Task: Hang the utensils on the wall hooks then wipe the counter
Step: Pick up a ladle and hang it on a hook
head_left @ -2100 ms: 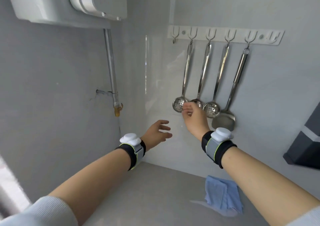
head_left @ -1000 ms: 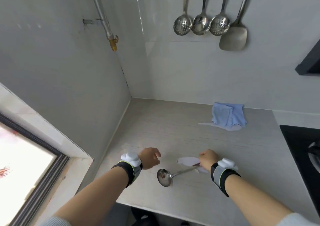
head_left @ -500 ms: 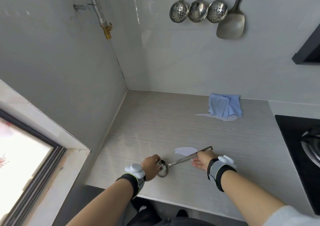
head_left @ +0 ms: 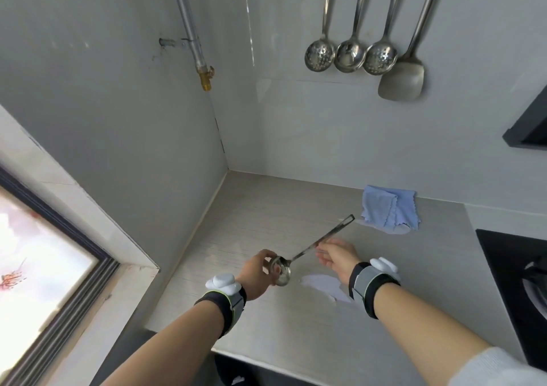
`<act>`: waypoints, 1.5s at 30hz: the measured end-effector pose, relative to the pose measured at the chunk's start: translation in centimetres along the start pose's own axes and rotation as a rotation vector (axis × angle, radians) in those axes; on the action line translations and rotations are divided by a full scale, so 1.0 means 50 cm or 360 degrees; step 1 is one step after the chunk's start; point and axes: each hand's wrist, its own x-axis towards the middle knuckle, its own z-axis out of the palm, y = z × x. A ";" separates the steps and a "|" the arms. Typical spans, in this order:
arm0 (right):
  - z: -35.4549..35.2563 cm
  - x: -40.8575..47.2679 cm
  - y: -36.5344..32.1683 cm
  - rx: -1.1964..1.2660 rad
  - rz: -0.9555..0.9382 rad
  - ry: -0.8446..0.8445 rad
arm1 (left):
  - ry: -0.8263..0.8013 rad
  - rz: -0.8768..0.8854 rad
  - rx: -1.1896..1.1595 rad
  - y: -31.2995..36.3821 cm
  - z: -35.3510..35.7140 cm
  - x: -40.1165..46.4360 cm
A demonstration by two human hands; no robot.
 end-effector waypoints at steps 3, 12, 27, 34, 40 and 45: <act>0.024 -0.006 -0.061 -0.0016 -0.0134 -0.0149 | 0.0116 0.0042 -0.0150 0.040 -0.019 0.022; 0.084 -0.055 -0.287 -0.0300 -0.0541 -0.0295 | 0.0321 0.0186 -0.0621 0.200 -0.084 0.088; 0.151 -0.111 -0.540 -0.0662 -0.1150 -0.0218 | 0.0481 0.0527 -0.0817 0.388 -0.222 0.188; 0.188 -0.127 -0.658 -0.0743 -0.1394 -0.0154 | 0.0548 0.0688 -0.0946 0.485 -0.307 0.231; 0.216 -0.140 -0.738 -0.0853 -0.1627 -0.0113 | 0.0529 0.0761 -0.1074 0.544 -0.360 0.255; 0.239 -0.151 -0.806 -0.0859 -0.1717 -0.0099 | 0.0529 0.0851 -0.1122 0.602 -0.413 0.266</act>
